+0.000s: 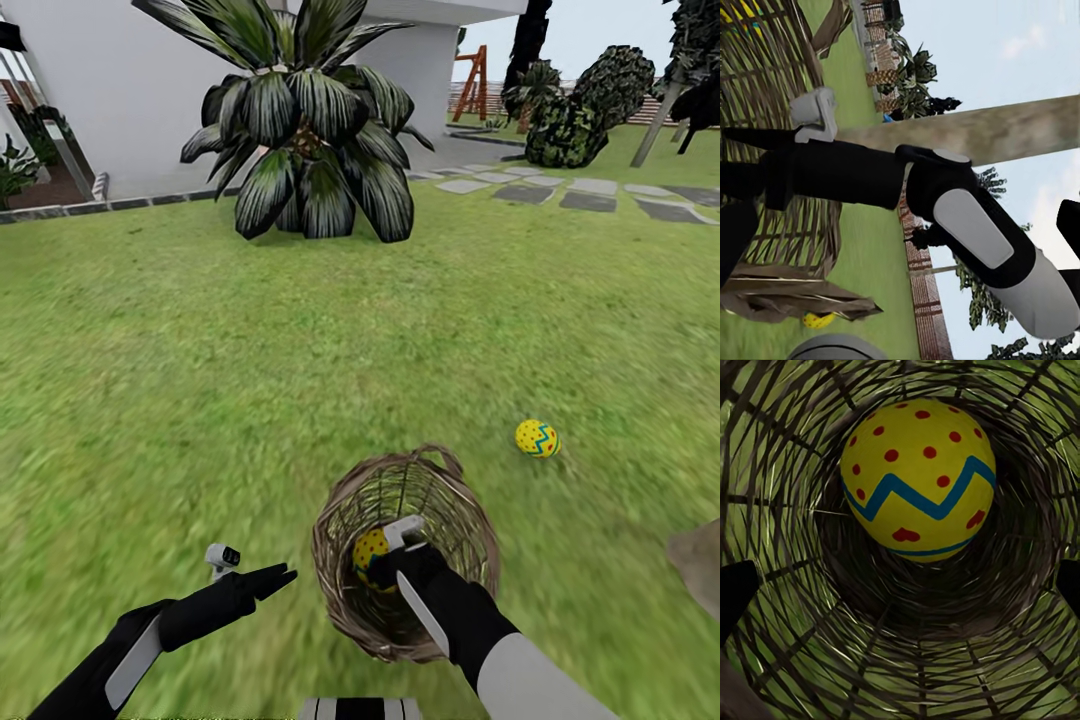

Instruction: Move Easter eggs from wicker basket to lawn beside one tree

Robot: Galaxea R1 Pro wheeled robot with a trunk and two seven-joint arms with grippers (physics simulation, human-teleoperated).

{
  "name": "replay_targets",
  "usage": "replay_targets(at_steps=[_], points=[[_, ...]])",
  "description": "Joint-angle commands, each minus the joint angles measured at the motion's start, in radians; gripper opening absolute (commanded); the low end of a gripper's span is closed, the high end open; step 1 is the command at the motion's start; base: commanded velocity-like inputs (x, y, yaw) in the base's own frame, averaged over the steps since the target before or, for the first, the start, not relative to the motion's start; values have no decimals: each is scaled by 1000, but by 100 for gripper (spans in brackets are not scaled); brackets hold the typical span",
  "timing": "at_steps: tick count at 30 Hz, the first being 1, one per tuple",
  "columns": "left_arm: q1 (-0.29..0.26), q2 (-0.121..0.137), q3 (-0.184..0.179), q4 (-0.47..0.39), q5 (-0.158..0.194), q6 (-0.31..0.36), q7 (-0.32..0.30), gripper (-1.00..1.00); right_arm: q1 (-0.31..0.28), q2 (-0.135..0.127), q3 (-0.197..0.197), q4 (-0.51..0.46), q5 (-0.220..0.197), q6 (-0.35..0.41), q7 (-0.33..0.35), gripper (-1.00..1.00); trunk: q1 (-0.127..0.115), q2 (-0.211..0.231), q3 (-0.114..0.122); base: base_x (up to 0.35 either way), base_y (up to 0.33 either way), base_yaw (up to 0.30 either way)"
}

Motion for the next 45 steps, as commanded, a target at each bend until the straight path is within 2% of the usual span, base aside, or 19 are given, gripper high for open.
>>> replay_targets(at_steps=[1, 11, 36, 45], points=[[-1, 1, -5, 0, 8, 10, -1, 100, -1, 0, 4, -1, -10, 2, -8, 100, 0, 0, -2, 0, 0, 59], [-1, 0, -5, 0, 9, 10, -1, 100, -9, 0, 3, -7, 29, -9, -1, 100, 0, 0, -17, 0, 0, 62], [-1, 0, -5, 0, 18, 10, -2, 100, -16, -4, 3, -8, 37, -9, 11, 100, 0, 0, -54, 0, 0, 69], [-1, 0, -5, 0, 16, 10, -1, 100, -18, -10, 1, -11, 124, -9, 12, 100, 0, 0, -67, 0, 0, 66]])
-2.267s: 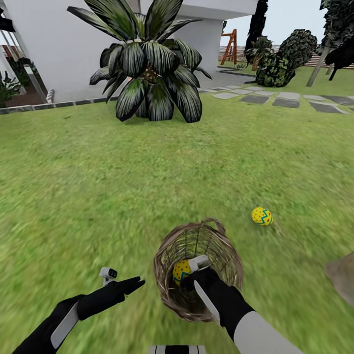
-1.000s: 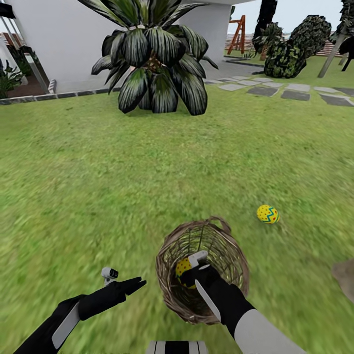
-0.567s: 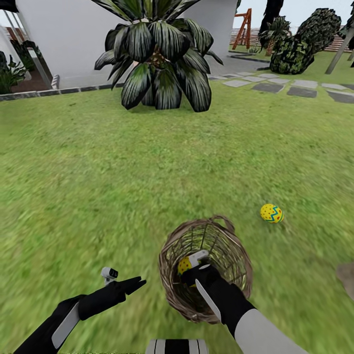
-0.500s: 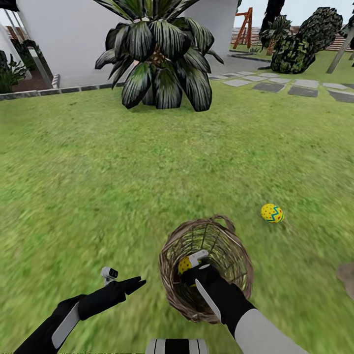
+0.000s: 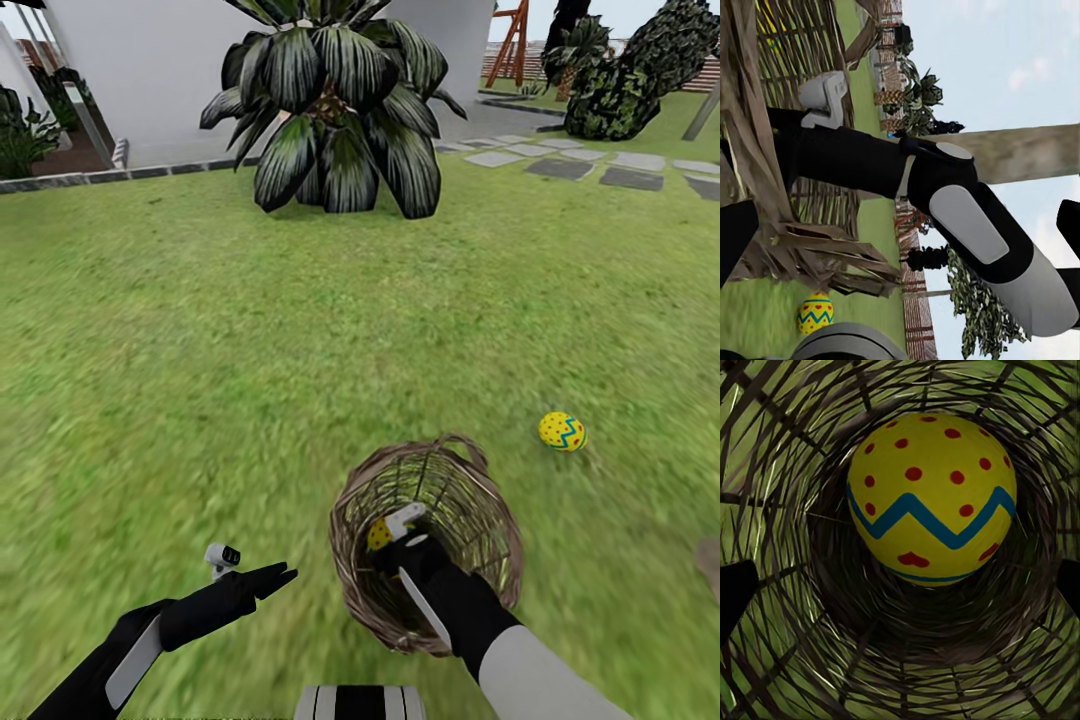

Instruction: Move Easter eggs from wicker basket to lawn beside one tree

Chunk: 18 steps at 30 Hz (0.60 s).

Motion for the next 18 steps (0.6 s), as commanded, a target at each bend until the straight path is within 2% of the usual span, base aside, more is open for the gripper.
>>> replay_targets(at_steps=[1, 3, 5, 18], points=[[-1, 1, -5, 0, 8, 10, -1, 100, -1, -5, 3, -1, -2, 5, -7, 100, 0, 0, -2, 0, 0, 29], [-1, 1, -5, 0, 8, 10, 0, 100, -1, -20, 3, -1, 3, 5, -7, 100, 0, 0, -3, 0, 0, 10], [-1, 1, -5, 0, 8, 10, 0, 100, -1, -22, 3, -1, 4, 5, -7, 100, 0, 0, -4, 0, 0, 4], [-1, -3, -5, 0, 8, 10, -2, 100, -1, -24, 2, 0, 5, 5, -7, 100, 0, 0, -23, 0, 0, 0]])
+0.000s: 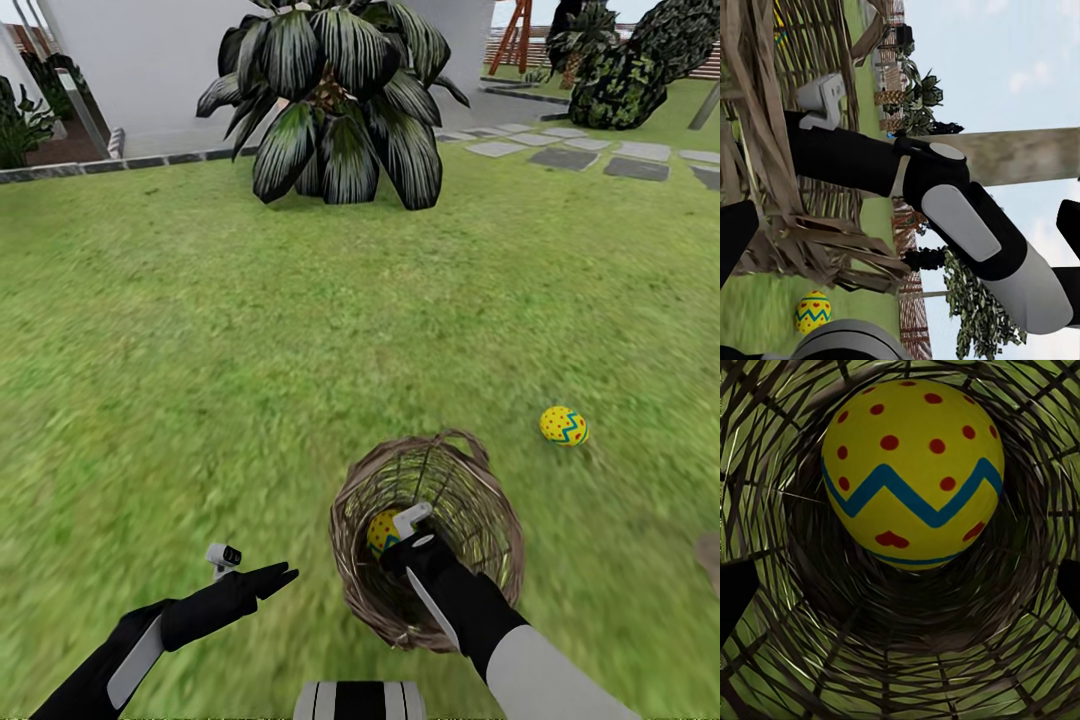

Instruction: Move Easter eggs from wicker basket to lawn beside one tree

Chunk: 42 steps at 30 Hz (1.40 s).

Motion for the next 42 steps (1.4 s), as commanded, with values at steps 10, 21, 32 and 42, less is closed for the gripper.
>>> replay_targets(at_steps=[10, 21, 32, 42], points=[[-1, 1, -5, 0, 8, 10, -1, 100, -1, 1, 2, -9, -5, -4, -7, 100, 0, 0, -16, 0, 0, 0], [-1, 0, -6, 1, 4, 10, 0, 100, -1, -9, 2, -9, 1, -12, -8, 100, 27, -49, -54, 0, 0, 0], [-1, 1, -6, 0, 4, 10, -2, 100, -1, -12, 1, -36, 2, -12, -8, 100, 38, -70, -68, 0, 0, 0], [-1, 2, -6, -1, 4, 12, -2, 100, -5, -11, -1, -37, 2, -11, -8, 100, 38, -70, -68, 0, 0, 0]])
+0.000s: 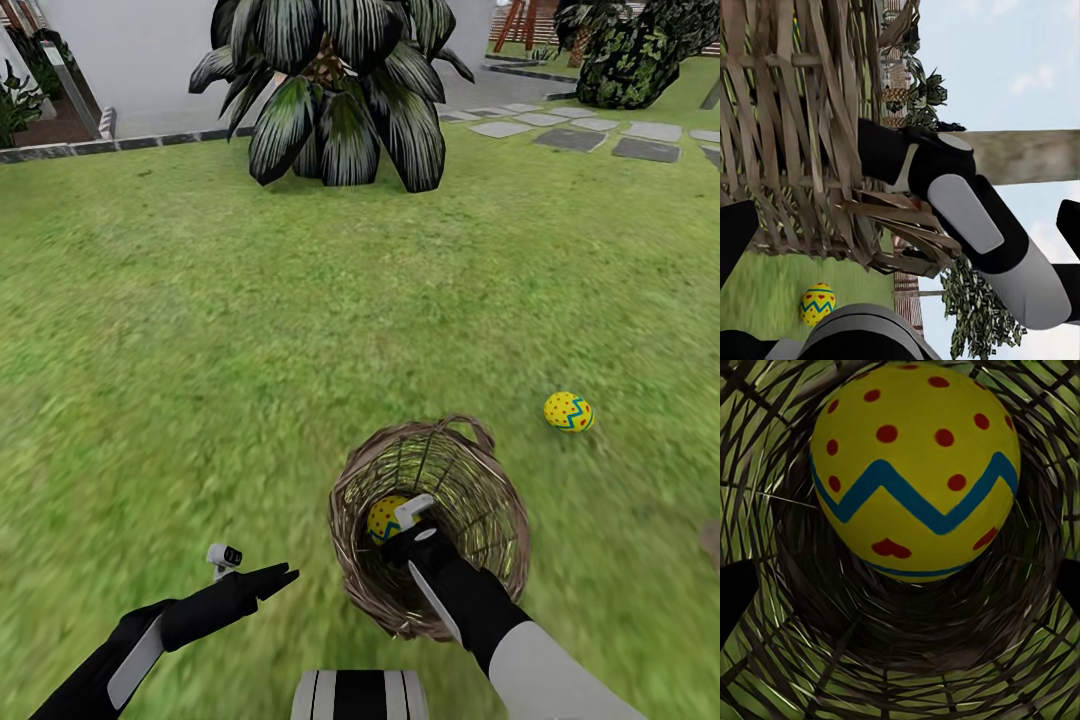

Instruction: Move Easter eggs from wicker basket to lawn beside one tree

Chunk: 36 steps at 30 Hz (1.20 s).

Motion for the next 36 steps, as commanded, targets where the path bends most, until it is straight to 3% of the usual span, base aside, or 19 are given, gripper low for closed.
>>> replay_targets(at_steps=[1, 36], points=[[-1, 1, -5, 0, 8, 10, -1, 100, -2, 0, 3, -1, -5, 5, -7, 100, 0, 0, -1, 0, 0, 0], [-1, 1, -5, -3, 8, 11, -2, 100, -8, 0, 5, -16, -4, 4, -7, 100, 0, 0, -52, 22, 0, 0]])
